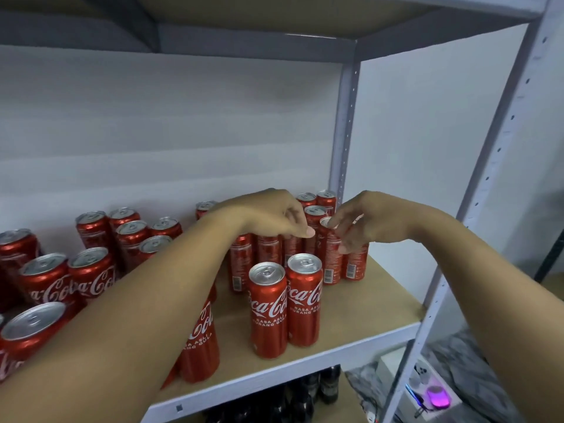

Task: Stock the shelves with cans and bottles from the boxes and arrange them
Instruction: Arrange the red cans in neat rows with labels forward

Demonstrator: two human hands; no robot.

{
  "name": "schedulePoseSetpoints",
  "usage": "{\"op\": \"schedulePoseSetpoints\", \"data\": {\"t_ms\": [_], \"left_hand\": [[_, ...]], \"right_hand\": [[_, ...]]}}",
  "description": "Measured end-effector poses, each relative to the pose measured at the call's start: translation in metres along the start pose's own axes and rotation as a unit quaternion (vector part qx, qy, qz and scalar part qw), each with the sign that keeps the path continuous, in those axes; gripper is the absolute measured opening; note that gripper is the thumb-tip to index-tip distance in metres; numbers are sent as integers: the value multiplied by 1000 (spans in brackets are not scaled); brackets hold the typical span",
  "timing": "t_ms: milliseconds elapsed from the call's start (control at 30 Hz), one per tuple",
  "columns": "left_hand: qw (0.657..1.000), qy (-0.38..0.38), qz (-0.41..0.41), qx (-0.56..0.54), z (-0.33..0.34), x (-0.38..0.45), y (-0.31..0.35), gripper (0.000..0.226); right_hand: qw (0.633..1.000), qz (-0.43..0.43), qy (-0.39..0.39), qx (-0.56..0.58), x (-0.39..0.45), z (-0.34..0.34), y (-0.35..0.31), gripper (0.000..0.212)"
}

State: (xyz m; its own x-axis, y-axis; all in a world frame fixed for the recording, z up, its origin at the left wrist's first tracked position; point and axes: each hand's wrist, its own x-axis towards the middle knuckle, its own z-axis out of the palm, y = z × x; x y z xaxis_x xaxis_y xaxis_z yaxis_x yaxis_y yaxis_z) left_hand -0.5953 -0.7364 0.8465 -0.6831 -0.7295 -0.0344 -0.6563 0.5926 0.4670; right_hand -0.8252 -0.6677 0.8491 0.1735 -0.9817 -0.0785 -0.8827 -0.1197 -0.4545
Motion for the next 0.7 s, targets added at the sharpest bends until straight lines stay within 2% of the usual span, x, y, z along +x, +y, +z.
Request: {"op": "schedulePoseSetpoints", "data": {"t_ms": [133,300,433,600,700], "left_hand": [[998,48,7,39,7,34,7,38],[998,48,-4,33,21,64,18,51],[997,61,-22,41,35,84,20,55],[994,78,-18,79,44,99,23,54],[994,58,-9,89,40,102,21,51]], "right_hand": [[997,20,76,-27,11,-13,25,35],[989,51,72,-121,31,-16,43,57],[987,90,51,-120,45,-13,57,72],[987,80,43,-130,62,-6,67,48],[991,69,27,-114,64,-11,71,47]]}}
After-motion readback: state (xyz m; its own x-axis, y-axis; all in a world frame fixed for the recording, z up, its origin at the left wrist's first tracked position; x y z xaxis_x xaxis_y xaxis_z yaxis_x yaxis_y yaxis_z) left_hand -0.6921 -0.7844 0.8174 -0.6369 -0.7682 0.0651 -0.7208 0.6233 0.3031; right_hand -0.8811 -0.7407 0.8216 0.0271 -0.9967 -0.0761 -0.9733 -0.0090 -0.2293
